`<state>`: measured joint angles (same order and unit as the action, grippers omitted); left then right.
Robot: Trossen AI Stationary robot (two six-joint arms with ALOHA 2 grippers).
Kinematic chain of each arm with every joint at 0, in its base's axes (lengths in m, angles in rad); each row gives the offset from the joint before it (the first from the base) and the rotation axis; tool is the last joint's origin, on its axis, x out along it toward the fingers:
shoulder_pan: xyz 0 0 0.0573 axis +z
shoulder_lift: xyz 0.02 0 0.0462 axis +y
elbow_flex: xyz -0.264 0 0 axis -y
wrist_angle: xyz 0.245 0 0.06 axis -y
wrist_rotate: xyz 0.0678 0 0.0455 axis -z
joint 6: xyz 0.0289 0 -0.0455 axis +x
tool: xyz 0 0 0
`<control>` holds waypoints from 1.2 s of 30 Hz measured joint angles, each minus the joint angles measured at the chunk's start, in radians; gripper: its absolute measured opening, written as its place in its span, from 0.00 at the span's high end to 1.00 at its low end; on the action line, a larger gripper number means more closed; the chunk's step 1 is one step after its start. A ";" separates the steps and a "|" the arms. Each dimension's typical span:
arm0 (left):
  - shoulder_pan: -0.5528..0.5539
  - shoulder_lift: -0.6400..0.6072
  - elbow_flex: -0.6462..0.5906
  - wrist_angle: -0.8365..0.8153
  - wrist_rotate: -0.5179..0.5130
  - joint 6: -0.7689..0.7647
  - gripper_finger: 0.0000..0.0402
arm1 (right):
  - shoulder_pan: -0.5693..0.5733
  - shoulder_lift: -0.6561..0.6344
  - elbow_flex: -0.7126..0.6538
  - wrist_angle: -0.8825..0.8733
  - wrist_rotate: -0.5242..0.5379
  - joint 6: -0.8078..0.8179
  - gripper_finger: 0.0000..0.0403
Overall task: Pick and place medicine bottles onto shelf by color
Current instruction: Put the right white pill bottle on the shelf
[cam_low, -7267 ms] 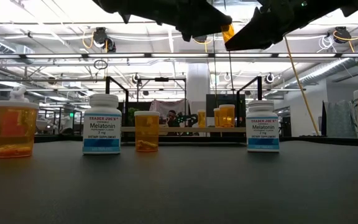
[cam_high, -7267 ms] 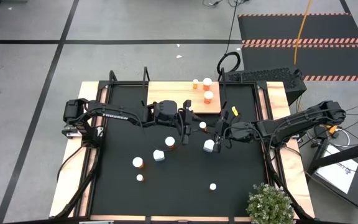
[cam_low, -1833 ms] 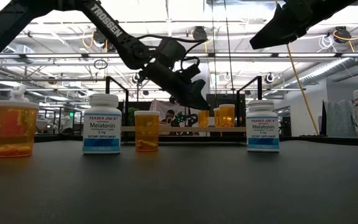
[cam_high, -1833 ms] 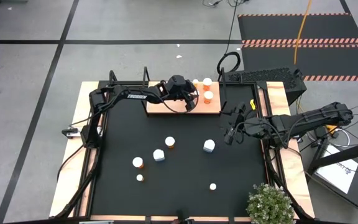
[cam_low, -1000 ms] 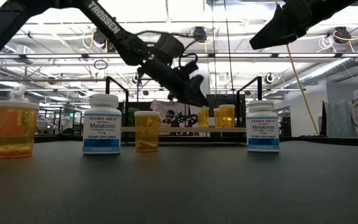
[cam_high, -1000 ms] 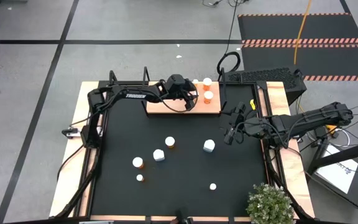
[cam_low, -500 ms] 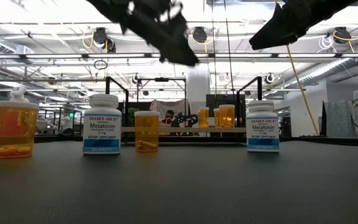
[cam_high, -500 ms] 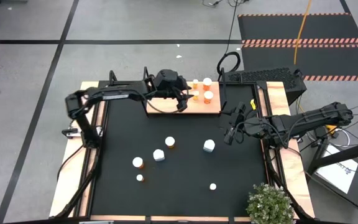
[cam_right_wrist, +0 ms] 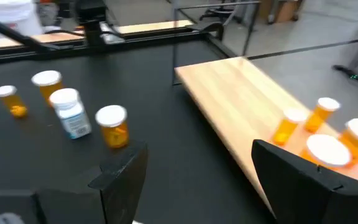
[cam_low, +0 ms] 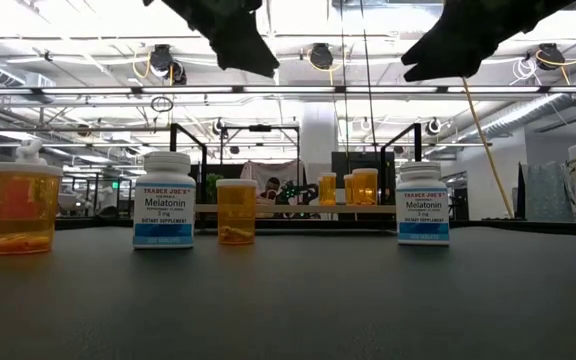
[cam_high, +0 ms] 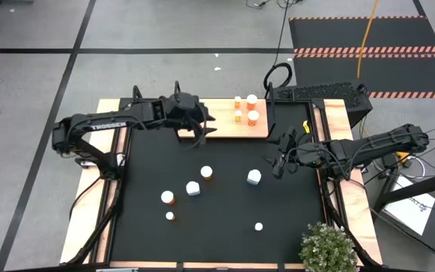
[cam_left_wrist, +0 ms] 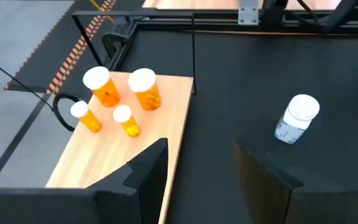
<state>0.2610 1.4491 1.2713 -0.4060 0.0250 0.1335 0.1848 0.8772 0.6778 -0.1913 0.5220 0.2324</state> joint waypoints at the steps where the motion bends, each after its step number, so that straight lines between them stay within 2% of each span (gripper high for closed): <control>1: -0.008 -0.001 -0.017 0.031 -0.010 -0.012 0.55 | 0.000 0.004 0.000 0.001 -0.002 0.007 0.30; 10: -0.122 0.013 -0.123 0.152 -0.028 -0.079 0.55 | 0.000 0.107 0.000 -0.009 -0.054 0.057 0.30; 17: -0.261 0.012 -0.132 0.161 -0.100 -0.117 0.55 | 0.005 0.208 0.000 -0.007 -0.158 0.128 0.30; 24: -0.368 0.012 -0.132 0.179 -0.132 -0.135 0.55 | 0.061 0.246 0.000 -0.002 -0.162 0.149 0.30; 36: -0.387 0.012 -0.132 0.181 -0.134 -0.128 0.55 | 0.099 0.268 0.000 -0.098 -0.161 0.190 0.30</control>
<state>-0.1264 1.4612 1.1397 -0.2249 -0.1095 0.0058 0.2836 1.1453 0.6781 -0.2892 0.3611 0.4220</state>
